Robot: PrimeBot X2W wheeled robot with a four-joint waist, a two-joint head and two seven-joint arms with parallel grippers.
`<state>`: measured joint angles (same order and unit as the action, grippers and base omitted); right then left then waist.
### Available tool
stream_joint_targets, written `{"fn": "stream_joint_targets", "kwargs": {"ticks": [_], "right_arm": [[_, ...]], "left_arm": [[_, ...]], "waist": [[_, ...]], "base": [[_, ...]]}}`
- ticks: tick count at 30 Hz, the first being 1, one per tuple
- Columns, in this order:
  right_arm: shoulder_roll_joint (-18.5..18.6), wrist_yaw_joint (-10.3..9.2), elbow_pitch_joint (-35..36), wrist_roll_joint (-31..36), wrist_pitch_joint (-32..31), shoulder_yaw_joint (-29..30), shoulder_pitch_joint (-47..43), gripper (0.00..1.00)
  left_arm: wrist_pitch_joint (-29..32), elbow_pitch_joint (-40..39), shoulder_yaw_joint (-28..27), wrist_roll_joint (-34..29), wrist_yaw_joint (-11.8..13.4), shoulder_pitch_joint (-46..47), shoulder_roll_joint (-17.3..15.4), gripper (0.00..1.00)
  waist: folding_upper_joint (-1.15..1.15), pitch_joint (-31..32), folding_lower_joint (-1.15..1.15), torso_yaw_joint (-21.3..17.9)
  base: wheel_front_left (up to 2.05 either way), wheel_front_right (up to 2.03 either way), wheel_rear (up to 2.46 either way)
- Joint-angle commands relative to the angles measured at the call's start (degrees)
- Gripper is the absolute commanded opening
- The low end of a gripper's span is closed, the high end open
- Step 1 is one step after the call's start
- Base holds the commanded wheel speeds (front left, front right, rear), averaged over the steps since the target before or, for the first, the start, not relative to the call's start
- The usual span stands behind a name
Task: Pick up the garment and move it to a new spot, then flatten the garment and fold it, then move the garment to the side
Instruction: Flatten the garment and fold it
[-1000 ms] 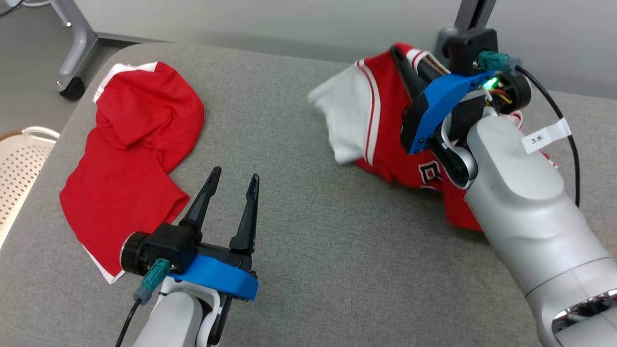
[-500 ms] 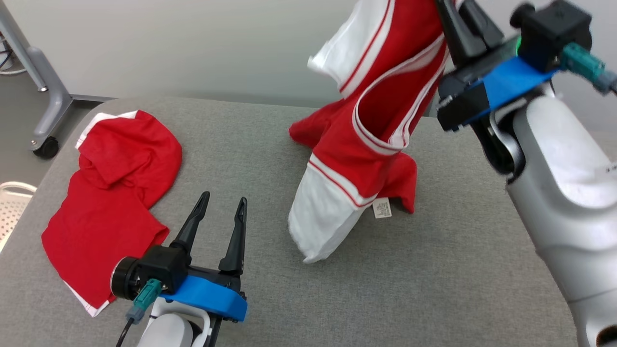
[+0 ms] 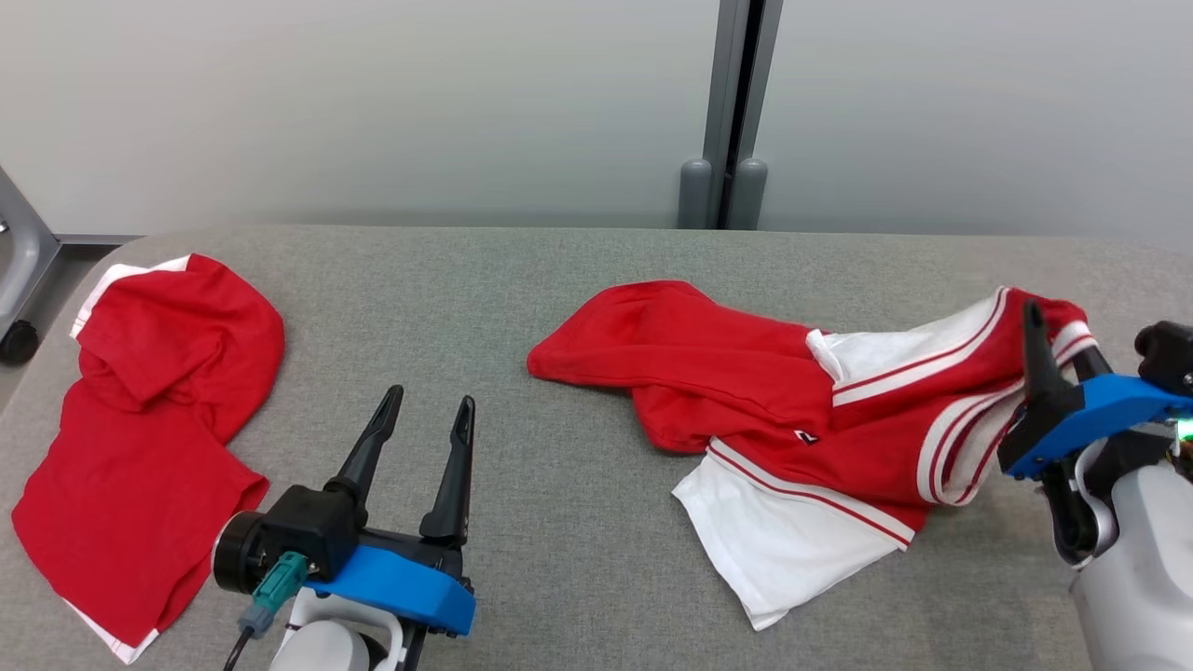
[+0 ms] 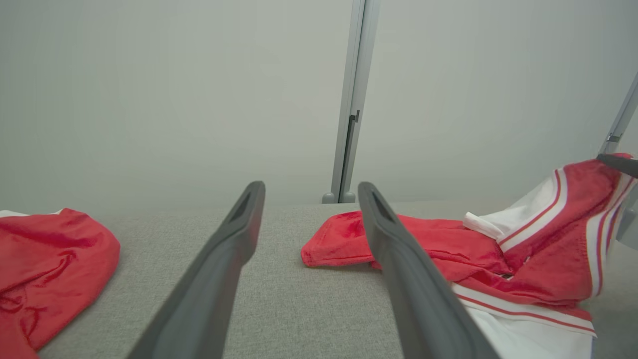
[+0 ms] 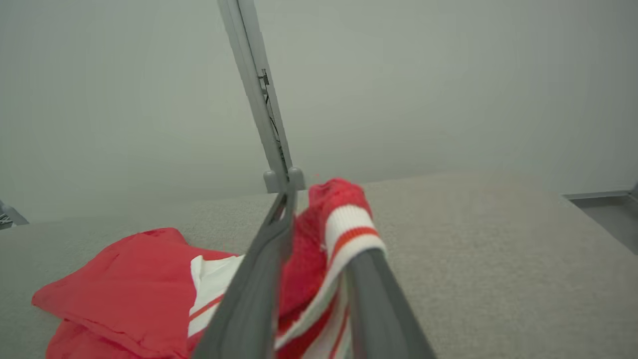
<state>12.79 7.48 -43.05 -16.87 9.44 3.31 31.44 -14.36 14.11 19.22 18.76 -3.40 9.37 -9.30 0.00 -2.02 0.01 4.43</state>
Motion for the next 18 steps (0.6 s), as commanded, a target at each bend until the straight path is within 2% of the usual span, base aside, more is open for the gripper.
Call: {"fn": "stream_joint_targets", "kwargs": {"ticks": [1,6,10,13,18], "right_arm": [[-0.9,0.03,-1.4,0.2,-0.4,1.8,-0.8,1.00],[-3.3,0.03,-5.9,1.1,-4.2,4.8,-2.5,1.00],[-4.8,0.03,-6.3,0.8,-7.3,5.2,-4.9,1.00],[-6.0,0.03,-4.2,0.4,-8.2,5.3,-8.2,1.00],[-8.5,0.03,3.6,-1.0,-10.2,5.4,-14.9,1.00]], "left_arm": [[0.1,-0.1,0.0,0.3,0.0,0.0,-0.3,1.00],[0.3,0.0,0.4,0.4,-0.1,0.4,-0.5,1.00],[0.2,-0.1,0.4,0.7,0.1,0.1,-0.7,1.00],[0.2,0.0,0.4,0.9,0.3,-0.5,-0.8,1.00],[0.1,-0.3,0.1,1.3,0.8,-1.1,-1.1,1.00]], "waist": [[0.00,0.1,-0.01,-0.1],[0.00,0.2,-0.01,-0.1],[0.00,0.4,-0.01,0.2],[0.00,0.8,-0.01,0.4],[0.00,1.2,-0.01,0.4]], "base": [[0.00,0.00,0.00],[0.00,0.00,0.00],[0.00,0.00,0.00],[0.00,0.00,0.00],[0.00,0.00,0.00]]}}
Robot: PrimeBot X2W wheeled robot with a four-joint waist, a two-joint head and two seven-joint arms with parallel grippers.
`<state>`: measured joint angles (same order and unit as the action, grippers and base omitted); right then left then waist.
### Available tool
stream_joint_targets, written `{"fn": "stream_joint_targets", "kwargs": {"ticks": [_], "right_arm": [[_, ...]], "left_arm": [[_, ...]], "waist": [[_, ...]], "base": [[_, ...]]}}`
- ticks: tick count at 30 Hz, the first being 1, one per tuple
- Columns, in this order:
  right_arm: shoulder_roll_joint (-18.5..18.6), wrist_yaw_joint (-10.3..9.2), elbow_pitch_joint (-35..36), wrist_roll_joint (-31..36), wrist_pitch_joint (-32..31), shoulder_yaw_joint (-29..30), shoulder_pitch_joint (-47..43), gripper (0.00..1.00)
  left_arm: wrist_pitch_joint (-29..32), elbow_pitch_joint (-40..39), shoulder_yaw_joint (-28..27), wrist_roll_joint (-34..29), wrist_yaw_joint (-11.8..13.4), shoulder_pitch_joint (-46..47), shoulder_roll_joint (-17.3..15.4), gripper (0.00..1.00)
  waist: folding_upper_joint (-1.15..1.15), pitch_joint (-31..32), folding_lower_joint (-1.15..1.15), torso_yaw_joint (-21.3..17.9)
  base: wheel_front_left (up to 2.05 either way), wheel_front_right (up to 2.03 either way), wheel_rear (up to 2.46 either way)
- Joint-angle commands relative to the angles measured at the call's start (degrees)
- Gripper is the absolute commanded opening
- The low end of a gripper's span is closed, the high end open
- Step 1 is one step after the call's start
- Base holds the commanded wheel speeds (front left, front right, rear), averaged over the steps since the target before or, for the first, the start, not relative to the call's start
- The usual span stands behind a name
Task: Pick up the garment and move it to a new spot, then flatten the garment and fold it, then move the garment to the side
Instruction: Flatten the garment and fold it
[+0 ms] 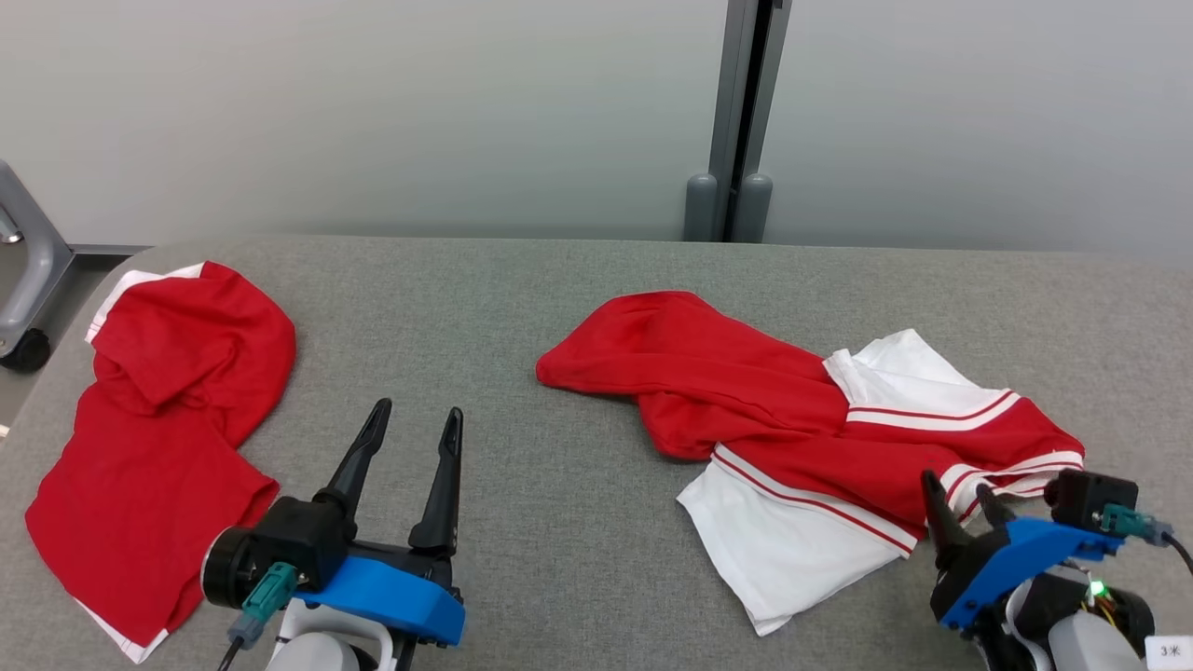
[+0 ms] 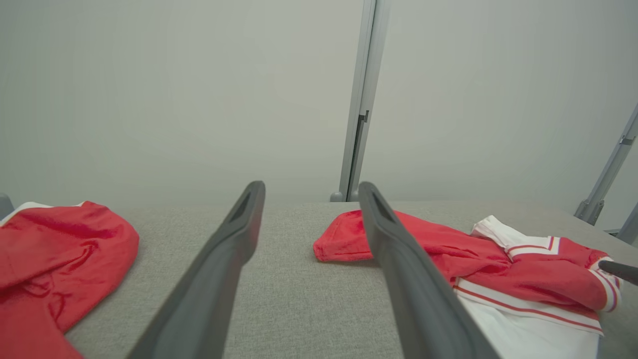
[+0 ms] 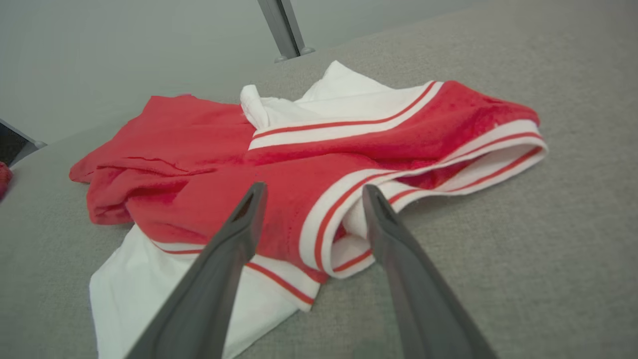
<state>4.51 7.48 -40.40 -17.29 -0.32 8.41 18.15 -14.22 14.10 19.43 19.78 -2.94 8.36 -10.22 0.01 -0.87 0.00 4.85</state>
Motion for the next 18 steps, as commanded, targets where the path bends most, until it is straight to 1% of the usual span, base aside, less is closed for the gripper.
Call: {"fn": "stream_joint_targets", "kwargs": {"ticks": [1,4,7,8,9,12,17,18], "right_arm": [[-0.5,0.03,2.5,-0.7,-1.5,0.5,-2.9,1.00],[-1.3,0.03,6.7,-1.1,-4.9,1.9,-5.4,1.00],[-1.6,0.03,9.2,-0.5,-8.0,4.0,-6.2,1.00],[-1.6,0.03,6.9,-2.4,-13.4,7.3,-2.8,1.00],[-1.6,0.03,4.7,-4.2,-15.2,8.3,-0.7,1.00],[-1.6,0.03,1.2,-5.0,-15.9,9.3,2.3,1.00],[-1.6,0.03,-4.5,-2.9,-15.7,10.8,7.0,1.00],[-1.6,0.03,-5.4,-1.9,-15.4,11.1,7.8,0.89]], "left_arm": [[-0.1,-0.4,-0.2,0.3,0.5,-0.3,-0.3,1.00],[-0.2,-0.8,-0.5,0.4,0.8,-0.7,-0.5,1.00],[-0.2,-1.3,-0.5,0.4,0.9,-0.6,-0.8,1.00],[-0.1,-1.8,-0.1,0.4,0.9,0.2,-0.9,1.00],[-0.1,-1.9,0.2,0.4,0.8,0.5,-0.8,1.00],[-0.1,-1.9,0.4,0.4,0.8,1.0,-0.7,1.00],[-0.2,-1.7,0.8,0.6,0.6,1.4,-0.5,1.00],[-0.2,-1.6,0.8,0.7,0.5,1.5,-0.5,1.00]], "waist": [[-0.01,0.1,0.00,-0.1],[-0.01,-0.2,0.00,-0.5],[-0.01,-0.7,0.00,-0.5],[-0.01,-1.7,0.00,-0.2],[-0.01,-2.1,0.00,0.1],[-0.01,-2.7,0.00,0.5],[-0.01,-3.4,0.00,1.4],[-0.01,-3.6,0.00,1.6]], "base": [[0.00,0.00,0.00],[0.00,0.00,0.00],[0.00,0.00,0.00],[0.00,0.00,0.00],[0.00,0.00,0.00],[0.00,0.00,0.00],[0.00,0.00,0.00],[0.00,0.00,0.00]]}}
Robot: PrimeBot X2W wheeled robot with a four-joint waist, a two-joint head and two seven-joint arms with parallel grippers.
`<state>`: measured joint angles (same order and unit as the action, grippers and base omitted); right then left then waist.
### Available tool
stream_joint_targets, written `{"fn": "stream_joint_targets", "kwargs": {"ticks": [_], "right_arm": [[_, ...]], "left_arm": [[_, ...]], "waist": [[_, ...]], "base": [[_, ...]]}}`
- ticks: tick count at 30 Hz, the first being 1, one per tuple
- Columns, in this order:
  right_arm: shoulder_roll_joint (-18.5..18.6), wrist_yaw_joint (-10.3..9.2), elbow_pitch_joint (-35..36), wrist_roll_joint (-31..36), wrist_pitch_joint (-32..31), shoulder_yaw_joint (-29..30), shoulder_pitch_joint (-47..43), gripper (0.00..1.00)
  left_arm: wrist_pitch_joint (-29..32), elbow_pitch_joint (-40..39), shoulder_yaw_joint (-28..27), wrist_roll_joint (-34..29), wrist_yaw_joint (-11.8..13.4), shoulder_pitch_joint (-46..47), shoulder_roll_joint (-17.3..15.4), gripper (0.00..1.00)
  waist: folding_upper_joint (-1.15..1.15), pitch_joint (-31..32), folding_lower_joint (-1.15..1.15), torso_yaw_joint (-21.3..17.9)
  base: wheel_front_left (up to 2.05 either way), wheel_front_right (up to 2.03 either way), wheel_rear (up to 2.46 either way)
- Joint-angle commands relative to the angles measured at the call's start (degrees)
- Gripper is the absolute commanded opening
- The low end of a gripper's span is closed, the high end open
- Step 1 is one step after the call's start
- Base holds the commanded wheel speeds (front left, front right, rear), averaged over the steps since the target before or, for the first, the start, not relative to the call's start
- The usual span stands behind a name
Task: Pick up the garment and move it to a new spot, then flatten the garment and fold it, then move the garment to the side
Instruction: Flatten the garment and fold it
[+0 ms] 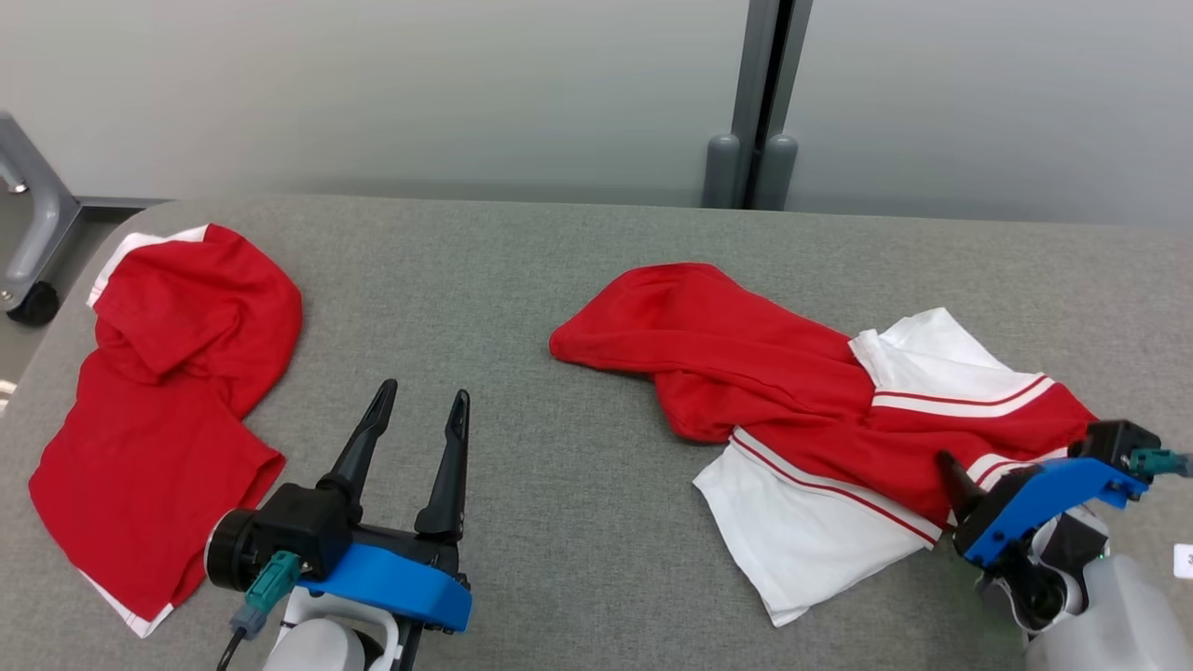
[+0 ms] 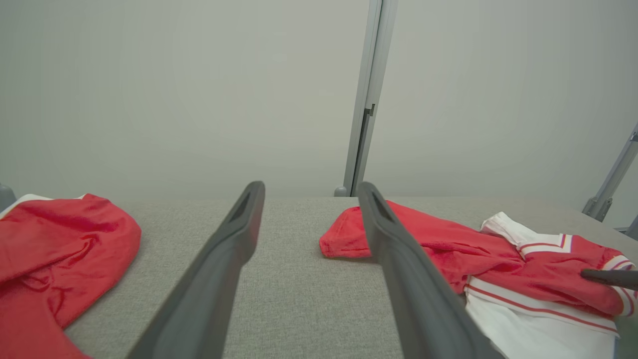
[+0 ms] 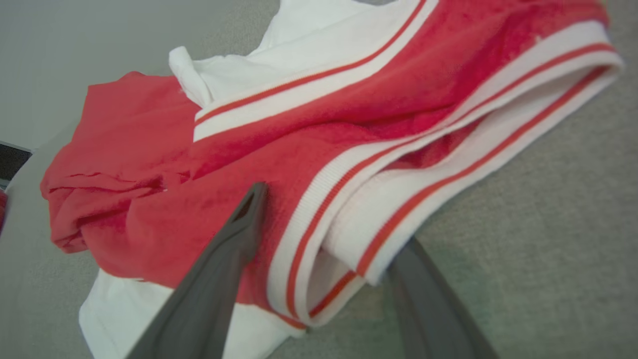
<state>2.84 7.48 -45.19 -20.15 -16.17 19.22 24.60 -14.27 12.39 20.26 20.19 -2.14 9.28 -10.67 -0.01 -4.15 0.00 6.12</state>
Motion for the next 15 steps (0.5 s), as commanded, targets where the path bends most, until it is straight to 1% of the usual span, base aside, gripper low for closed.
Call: {"fn": "stream_joint_targets", "kwargs": {"ticks": [1,2,5,7,10,12,15], "right_arm": [[0.1,0.03,-1.0,1.9,1.1,0.7,2.1,0.20],[0.1,0.03,-1.3,3.4,1.8,0.9,2.8,0.00],[0.2,0.03,-0.1,9.0,4.7,2.3,5.0,0.00],[0.5,0.03,1.5,13.8,6.2,3.1,6.7,0.00],[1.4,0.03,3.7,20.0,7.5,3.1,9.7,0.00],[2.3,0.03,4.6,23.2,8.4,2.8,12.1,0.00],[4.2,0.03,4.2,26.2,9.8,1.7,15.7,0.00]], "left_arm": [[-0.2,0.1,0.0,0.3,-0.2,0.7,0.0,1.00],[-0.2,0.2,0.1,0.3,-0.2,0.8,0.1,1.00],[-0.3,0.2,0.3,0.4,-0.3,1.4,0.2,1.00],[-0.4,0.1,0.4,0.4,-0.4,1.7,0.3,1.00],[-0.4,0.0,0.7,0.2,-0.6,2.2,0.5,1.00],[-0.5,-0.1,0.9,0.1,-0.7,2.8,0.7,1.00],[-0.5,-0.1,1.7,-0.1,-1.1,3.5,1.2,1.00]], "waist": [[0.01,-0.5,0.00,0.6],[0.01,-0.6,0.00,0.8],[0.01,-1.4,0.00,1.6],[0.01,-2.0,0.00,2.2],[0.01,-3.0,0.00,3.3],[0.01,-3.8,0.00,4.1],[0.01,-5.0,0.00,5.8]], "base": [[0.00,0.00,0.00],[0.00,0.00,0.00],[0.00,0.00,0.00],[0.00,0.00,0.00],[0.00,0.00,0.00],[0.00,0.00,0.00],[0.00,0.00,0.00]]}}
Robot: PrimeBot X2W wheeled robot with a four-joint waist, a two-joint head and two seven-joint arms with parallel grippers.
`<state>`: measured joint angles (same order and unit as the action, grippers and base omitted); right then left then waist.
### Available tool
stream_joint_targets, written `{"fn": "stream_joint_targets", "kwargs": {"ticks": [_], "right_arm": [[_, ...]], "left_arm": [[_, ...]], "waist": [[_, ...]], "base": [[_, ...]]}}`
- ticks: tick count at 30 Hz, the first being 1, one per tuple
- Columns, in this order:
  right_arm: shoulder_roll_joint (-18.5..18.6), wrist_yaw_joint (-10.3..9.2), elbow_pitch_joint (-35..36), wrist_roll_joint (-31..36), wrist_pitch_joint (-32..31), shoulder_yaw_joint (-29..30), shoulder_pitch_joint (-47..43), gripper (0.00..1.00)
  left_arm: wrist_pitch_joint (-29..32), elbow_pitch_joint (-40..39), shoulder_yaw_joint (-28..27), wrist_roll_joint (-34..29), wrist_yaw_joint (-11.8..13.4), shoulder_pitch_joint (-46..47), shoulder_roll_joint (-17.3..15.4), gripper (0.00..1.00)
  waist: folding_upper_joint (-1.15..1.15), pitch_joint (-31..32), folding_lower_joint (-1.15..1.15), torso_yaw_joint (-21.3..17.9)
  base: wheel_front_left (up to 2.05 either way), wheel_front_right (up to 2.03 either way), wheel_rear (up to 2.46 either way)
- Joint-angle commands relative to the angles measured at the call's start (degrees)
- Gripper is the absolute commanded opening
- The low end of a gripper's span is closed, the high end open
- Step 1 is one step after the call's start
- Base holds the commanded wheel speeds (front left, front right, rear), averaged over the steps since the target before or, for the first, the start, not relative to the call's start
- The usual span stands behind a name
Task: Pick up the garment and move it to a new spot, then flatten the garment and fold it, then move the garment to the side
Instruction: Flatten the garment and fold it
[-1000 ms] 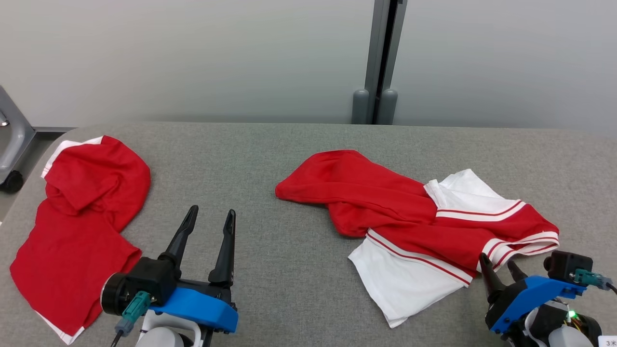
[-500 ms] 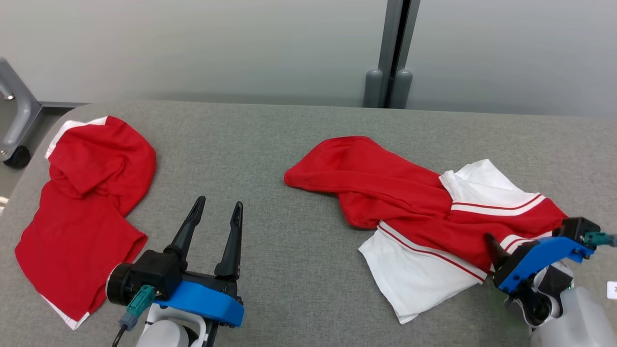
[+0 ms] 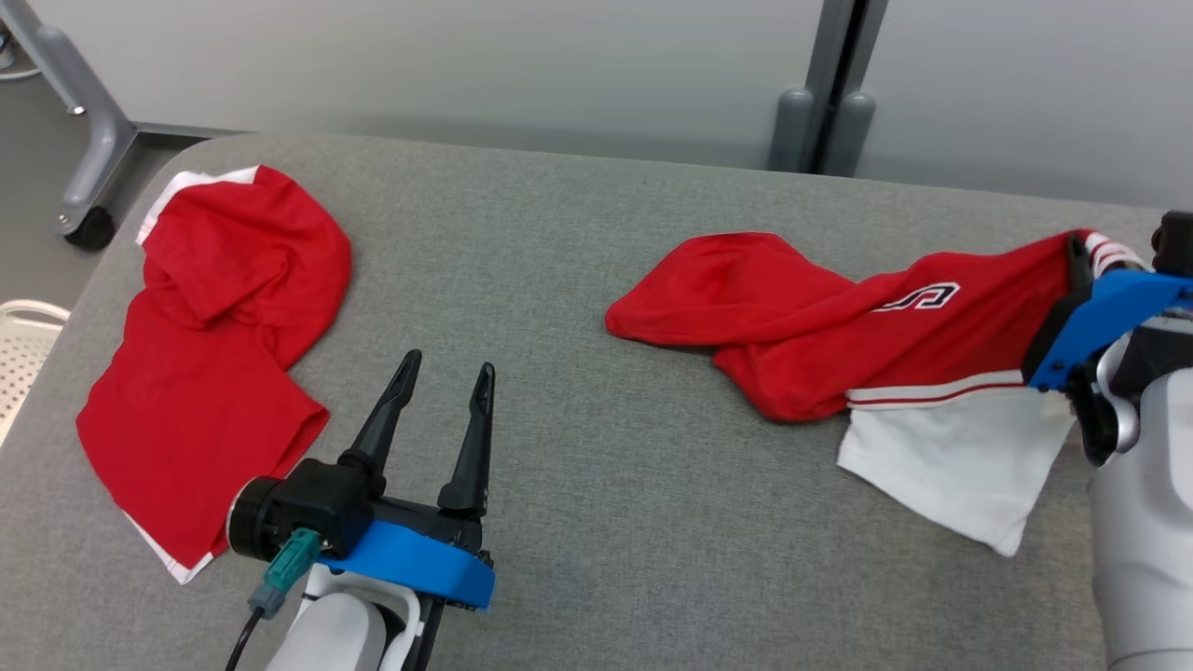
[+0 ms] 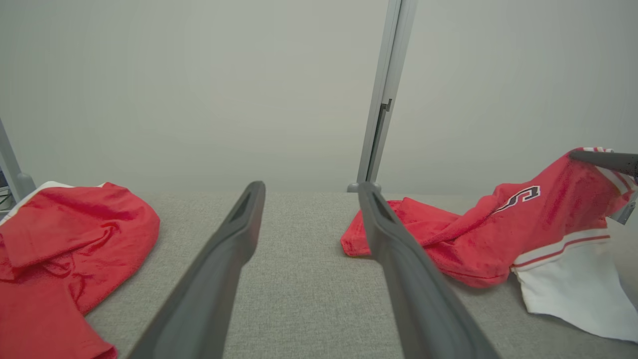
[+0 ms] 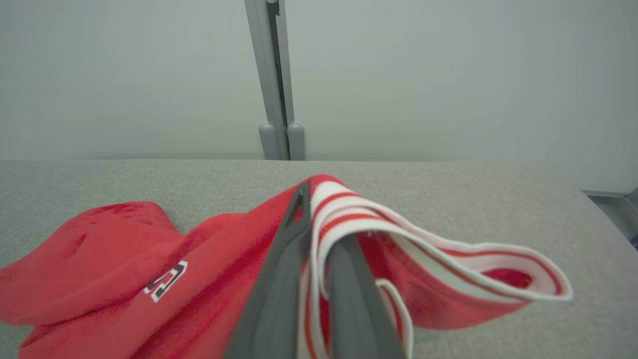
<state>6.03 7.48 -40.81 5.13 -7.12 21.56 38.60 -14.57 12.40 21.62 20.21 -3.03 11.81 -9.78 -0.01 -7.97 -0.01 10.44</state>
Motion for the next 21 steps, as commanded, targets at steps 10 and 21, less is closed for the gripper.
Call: {"fn": "stream_joint_targets", "kwargs": {"ticks": [10,21], "right_arm": [[5.1,0.02,-7.5,0.9,7.8,-1.2,7.9,1.00],[2.6,0.03,-12.2,-5.0,8.1,-0.9,0.9,1.00]], "left_arm": [[-0.6,0.8,1.5,-0.5,-1.2,2.9,1.5,1.00],[-0.6,1.4,-0.4,0.1,-0.3,0.4,0.6,1.00]], "waist": [[0.01,-3.1,0.01,5.4],[0.01,0.1,0.01,1.2]], "base": [[0.00,0.00,0.00],[0.00,0.00,0.00]]}}
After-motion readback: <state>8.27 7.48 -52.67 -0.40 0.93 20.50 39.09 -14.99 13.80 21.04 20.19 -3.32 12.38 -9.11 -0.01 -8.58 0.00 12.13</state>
